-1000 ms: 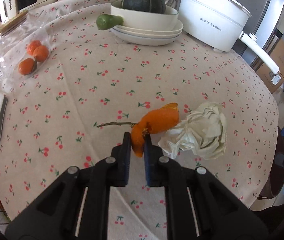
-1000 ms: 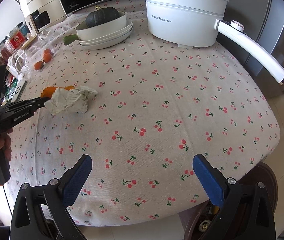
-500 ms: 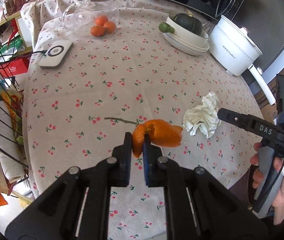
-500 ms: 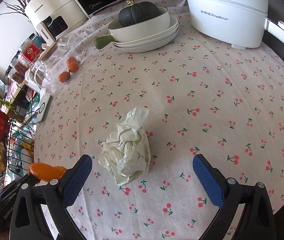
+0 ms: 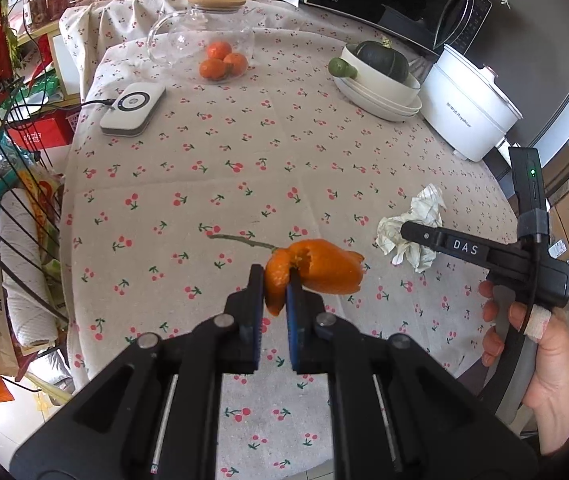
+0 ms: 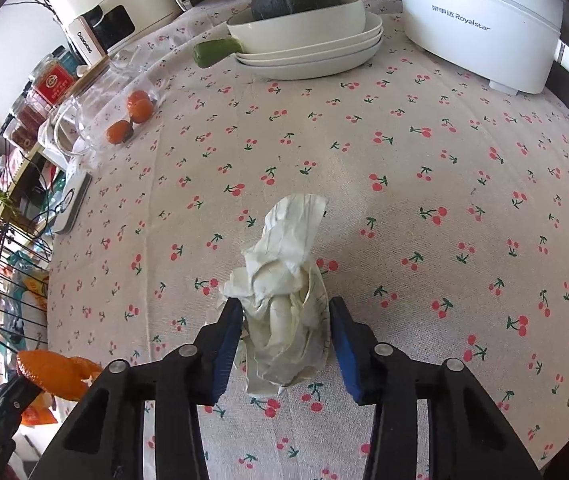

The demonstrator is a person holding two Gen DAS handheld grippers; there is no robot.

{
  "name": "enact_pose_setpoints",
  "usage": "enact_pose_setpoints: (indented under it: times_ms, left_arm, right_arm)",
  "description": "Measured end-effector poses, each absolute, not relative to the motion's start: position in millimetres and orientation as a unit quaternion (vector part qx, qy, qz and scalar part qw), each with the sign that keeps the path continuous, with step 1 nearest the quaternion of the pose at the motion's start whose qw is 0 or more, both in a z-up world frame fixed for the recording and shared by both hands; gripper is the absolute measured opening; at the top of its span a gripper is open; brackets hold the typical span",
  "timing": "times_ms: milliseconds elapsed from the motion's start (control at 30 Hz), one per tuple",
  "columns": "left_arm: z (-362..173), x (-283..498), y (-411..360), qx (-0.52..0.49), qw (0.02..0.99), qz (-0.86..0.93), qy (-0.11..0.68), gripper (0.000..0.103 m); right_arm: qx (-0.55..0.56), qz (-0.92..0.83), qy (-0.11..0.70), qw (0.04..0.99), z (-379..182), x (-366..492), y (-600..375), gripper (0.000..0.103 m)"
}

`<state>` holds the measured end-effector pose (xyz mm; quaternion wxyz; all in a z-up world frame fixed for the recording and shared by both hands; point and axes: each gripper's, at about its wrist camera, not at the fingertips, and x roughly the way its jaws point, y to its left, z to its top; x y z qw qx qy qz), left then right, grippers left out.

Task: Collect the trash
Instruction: 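Grasp the crumpled white tissue with the right tool while the left tool holds the peel, then carry the peel and tissue over the brown bin and release both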

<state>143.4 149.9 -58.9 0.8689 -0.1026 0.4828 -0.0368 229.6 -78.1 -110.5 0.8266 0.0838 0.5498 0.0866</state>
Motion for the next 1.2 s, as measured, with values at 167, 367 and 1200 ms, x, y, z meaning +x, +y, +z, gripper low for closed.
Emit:
enact_pose_setpoints:
  times_ms: [167,367,1200]
  left_arm:
    - [-51,137,134,-0.092,0.876,-0.049,0.470,0.011]
    - [-46,126,111,-0.082,0.880,-0.070,0.463,0.011]
    - [-53,100,-60,-0.013,0.854,-0.234,0.464,0.011]
  right_arm:
    - [0.061,0.105,0.533,0.837,-84,208,-95,0.037]
    - [0.069,0.105,0.517,0.847,-52,174,-136,0.037]
    - [0.173,-0.002,0.515,0.840,-43,45,-320,0.037]
